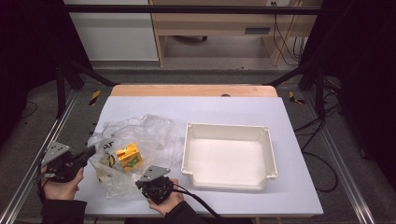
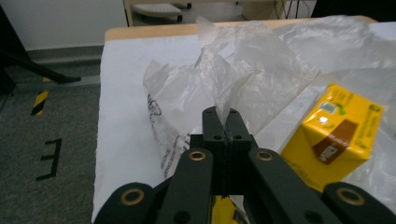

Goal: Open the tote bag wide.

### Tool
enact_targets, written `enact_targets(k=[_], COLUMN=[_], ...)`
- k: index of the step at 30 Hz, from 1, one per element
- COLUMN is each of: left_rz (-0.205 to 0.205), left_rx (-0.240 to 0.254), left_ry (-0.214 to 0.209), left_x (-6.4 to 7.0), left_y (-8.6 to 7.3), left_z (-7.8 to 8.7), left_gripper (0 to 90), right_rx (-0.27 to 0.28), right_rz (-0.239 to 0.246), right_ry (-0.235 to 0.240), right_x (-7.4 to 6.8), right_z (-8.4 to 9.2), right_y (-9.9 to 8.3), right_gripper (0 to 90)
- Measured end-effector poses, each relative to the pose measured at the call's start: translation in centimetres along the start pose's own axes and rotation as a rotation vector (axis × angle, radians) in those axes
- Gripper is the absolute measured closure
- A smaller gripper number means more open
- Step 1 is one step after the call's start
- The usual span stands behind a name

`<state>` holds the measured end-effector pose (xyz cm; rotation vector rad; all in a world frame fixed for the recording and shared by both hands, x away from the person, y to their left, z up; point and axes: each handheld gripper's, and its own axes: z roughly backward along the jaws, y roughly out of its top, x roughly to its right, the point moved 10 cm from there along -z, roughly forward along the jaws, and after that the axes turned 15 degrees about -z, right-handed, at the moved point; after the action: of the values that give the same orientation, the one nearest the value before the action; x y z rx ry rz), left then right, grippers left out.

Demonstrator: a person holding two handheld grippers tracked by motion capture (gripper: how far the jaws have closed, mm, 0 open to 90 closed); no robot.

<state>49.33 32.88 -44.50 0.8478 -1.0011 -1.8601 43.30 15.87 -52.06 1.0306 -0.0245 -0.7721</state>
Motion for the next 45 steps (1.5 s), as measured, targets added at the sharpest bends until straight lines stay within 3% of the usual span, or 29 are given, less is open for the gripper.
enact_targets(k=[7,14,16,29,32,39,44,45], left_rz=[0.008,-0.015,-0.031,-0.086,-0.095,-0.089,-0.087,-0.088], left_rx=[-0.094,-0.174,-0.218,-0.329,-0.336,-0.306,-0.301,-0.302], left_ry=[0.004,-0.003,-0.007,-0.029,-0.046,-0.05,-0.055,-0.056], left_x=[-0.5,-0.3,-0.2,0.5,0.8,0.6,0.7,0.8], left_y=[-2.7,-4.6,-5.5,-7.7,-8.1,-7.9,-7.8,-7.8], left_z=[-2.2,-3.6,-4.0,-5.2,-5.5,-5.3,-5.3,-5.3], left_gripper=[89.9,89.8,89.8,89.7,89.3,80.9,80.6,81.1], right_rx=[-0.021,-0.064,-0.073,-0.113,-0.114,-0.043,0.019,0.053], right_rz=[0.01,0.004,-0.003,-0.032,-0.032,-0.037,-0.04,-0.039], right_ry=[-0.04,-0.065,-0.065,-0.068,-0.07,-0.034,-0.015,-0.015], right_x=[0.8,1.4,1.3,1.8,1.8,1.6,1.6,1.7], right_z=[-1.1,-1.6,-1.6,-1.4,-1.3,-0.1,1.0,1.6], right_y=[-0.3,-1.2,-1.3,-2.3,-2.3,-1.2,-0.3,0.3], right_gripper=[90.0,90.0,90.0,89.8,86.0,65.9,61.4,60.2])
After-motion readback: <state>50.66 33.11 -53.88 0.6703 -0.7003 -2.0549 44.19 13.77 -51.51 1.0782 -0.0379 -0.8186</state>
